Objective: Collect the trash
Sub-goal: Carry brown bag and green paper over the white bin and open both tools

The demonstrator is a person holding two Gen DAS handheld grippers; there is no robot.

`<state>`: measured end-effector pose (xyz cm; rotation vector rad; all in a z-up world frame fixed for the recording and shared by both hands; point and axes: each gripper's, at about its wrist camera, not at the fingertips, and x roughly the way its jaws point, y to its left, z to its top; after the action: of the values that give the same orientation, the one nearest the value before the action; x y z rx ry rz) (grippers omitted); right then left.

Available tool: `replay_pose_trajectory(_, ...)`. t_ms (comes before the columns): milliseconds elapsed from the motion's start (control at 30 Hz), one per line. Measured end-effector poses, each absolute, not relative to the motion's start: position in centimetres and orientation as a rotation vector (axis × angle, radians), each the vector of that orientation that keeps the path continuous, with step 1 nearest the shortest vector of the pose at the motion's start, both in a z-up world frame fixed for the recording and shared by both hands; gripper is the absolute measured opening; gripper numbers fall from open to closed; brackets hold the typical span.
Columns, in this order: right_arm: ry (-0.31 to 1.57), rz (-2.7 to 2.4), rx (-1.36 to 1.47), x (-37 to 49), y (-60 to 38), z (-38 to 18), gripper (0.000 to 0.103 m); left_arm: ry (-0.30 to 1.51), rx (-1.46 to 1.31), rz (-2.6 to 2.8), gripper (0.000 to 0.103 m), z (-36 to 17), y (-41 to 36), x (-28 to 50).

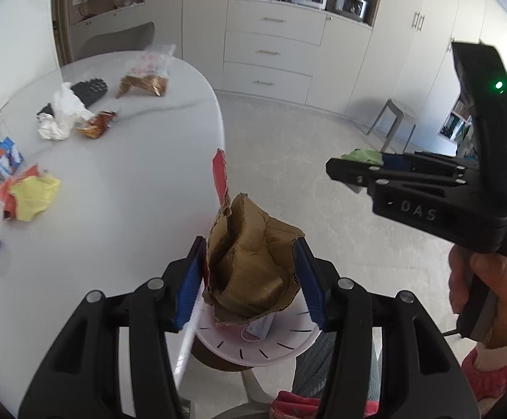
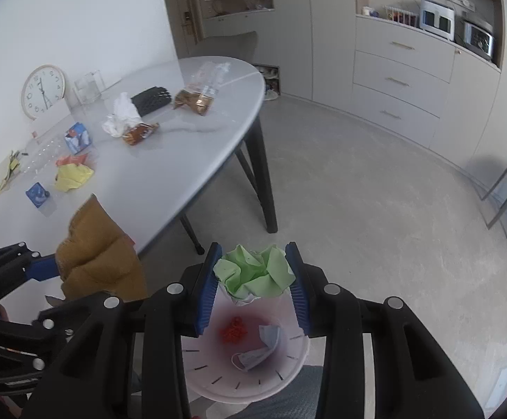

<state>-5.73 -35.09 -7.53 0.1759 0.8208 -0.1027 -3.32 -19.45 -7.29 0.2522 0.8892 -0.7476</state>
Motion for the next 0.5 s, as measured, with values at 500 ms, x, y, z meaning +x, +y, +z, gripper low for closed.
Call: replay_pose_trajectory(500, 0.852, -0.07, 0.191, -5.7, -35.1, -8.9, 0.04, 0.883, 0.278, -0.721, 0.085, -6.6, -19.9, -4.0)
